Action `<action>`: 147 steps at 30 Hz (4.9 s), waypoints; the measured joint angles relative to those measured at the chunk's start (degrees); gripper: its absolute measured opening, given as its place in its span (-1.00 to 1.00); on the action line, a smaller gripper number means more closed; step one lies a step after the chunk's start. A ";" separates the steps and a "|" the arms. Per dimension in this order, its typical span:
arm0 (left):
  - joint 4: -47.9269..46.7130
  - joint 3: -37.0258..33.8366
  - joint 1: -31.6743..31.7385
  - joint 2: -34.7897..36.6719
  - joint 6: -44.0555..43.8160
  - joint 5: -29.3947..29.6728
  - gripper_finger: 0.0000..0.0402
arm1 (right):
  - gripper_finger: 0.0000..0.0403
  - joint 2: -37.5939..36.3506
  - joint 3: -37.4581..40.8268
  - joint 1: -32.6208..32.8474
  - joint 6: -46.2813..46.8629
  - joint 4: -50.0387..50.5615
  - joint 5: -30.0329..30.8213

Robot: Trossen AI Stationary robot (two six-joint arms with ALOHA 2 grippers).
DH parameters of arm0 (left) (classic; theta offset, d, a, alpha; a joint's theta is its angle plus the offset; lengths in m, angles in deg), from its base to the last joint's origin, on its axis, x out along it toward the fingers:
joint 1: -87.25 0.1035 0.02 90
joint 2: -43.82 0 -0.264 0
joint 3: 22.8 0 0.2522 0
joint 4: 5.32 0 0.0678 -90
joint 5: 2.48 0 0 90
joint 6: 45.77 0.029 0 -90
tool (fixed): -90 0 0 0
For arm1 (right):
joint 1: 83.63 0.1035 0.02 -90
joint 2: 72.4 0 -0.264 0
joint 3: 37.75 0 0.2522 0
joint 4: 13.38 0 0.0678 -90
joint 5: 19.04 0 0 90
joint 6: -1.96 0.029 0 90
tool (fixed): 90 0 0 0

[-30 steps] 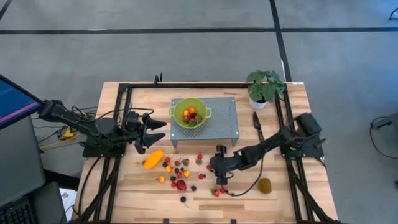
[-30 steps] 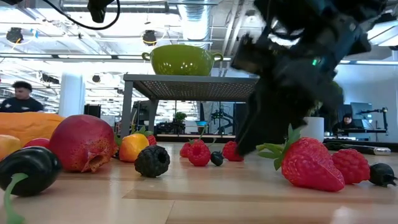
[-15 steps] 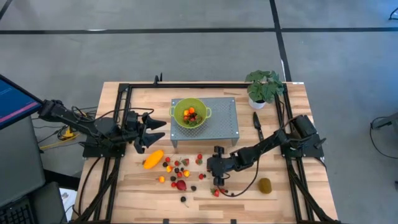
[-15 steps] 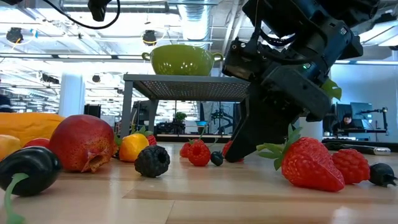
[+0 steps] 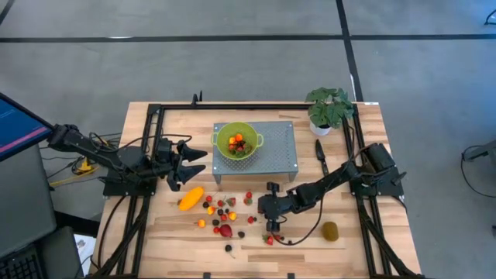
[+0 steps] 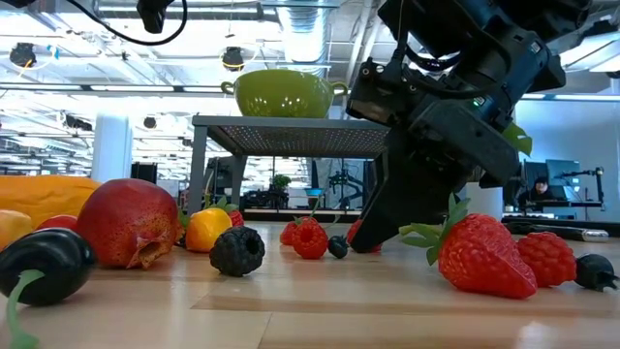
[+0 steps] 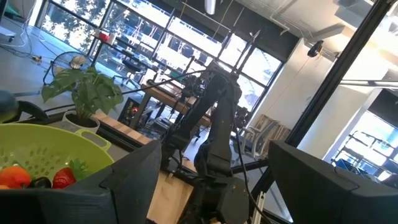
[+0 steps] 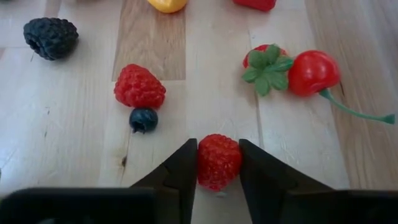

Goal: Pick & Place Fruit
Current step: Put the red raspberry into the green strainer bowl on the shelf, then put the kiwi into the green strainer bowl on the shelf

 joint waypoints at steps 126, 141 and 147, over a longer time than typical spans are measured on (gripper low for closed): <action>1.11 0.00 0.00 0.02 0.00 0.02 0.45 | -0.36 -6.01 -33.69 5.36 -9.38 44.64 -6.69; 1.10 0.00 0.00 0.02 0.00 0.01 0.45 | -0.36 -6.01 -19.88 -2.79 -14.72 24.09 -6.77; 1.09 0.00 0.00 0.02 0.00 0.01 0.45 | -0.36 -6.03 -14.29 -5.23 -14.63 16.77 -6.76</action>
